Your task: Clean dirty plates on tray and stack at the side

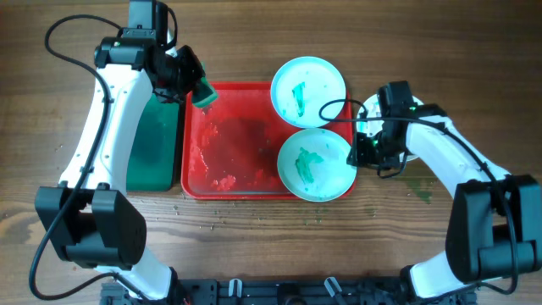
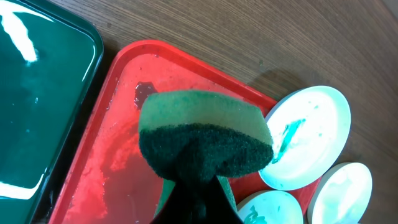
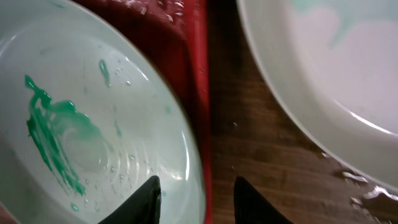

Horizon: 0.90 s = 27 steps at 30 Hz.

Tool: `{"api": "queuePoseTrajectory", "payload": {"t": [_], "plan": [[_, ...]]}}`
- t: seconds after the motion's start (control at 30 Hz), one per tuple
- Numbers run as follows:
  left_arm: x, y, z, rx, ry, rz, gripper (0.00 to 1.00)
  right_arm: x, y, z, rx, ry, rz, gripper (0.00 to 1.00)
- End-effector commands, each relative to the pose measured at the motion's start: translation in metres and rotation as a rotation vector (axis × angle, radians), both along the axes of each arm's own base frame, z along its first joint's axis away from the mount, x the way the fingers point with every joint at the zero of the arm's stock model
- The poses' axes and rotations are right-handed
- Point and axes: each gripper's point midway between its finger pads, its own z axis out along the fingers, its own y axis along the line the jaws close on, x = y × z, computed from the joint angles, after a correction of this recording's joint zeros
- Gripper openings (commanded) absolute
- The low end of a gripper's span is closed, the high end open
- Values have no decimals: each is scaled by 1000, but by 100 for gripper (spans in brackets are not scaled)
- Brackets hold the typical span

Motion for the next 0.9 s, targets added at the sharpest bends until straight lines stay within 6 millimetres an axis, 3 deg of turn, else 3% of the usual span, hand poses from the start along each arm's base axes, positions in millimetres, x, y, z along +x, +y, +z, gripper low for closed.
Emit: {"api": "queuePoseTrajectory", "payload": {"t": [0.0, 0.17, 0.23, 0.37, 0.47, 0.53, 0.57, 0.67, 0.77, 0.87], "plan": [[1, 2, -3, 4, 10, 19, 4, 1, 2, -4, -7, -35, 35, 33], [1, 2, -3, 4, 9, 19, 4, 1, 3, -9, -5, -46, 34, 17], [1, 2, -3, 4, 9, 19, 4, -4, 1, -12, -12, -31, 36, 4], [1, 2, -3, 3, 7, 19, 4, -7, 0, -9, -17, -4, 9, 4], [6, 1, -1, 1, -13, 19, 4, -4, 8, 25, -16, 3, 16, 4], [6, 1, -1, 2, -13, 19, 4, 12, 31, 56, -3, -86, 43, 4], [6, 3, -1, 9, -13, 23, 4, 20, 53, 71, 6, -134, 60, 4], [5, 5, -2, 21, -11, 25, 4, 36, 101, 87, -32, -297, 134, 4], [3, 9, -4, 42, 1, 34, 4, 47, 159, 78, -38, -425, 175, 4], [-2, 14, -7, 66, 23, 43, 4, 50, 187, 53, 21, -386, 213, 4]]}}
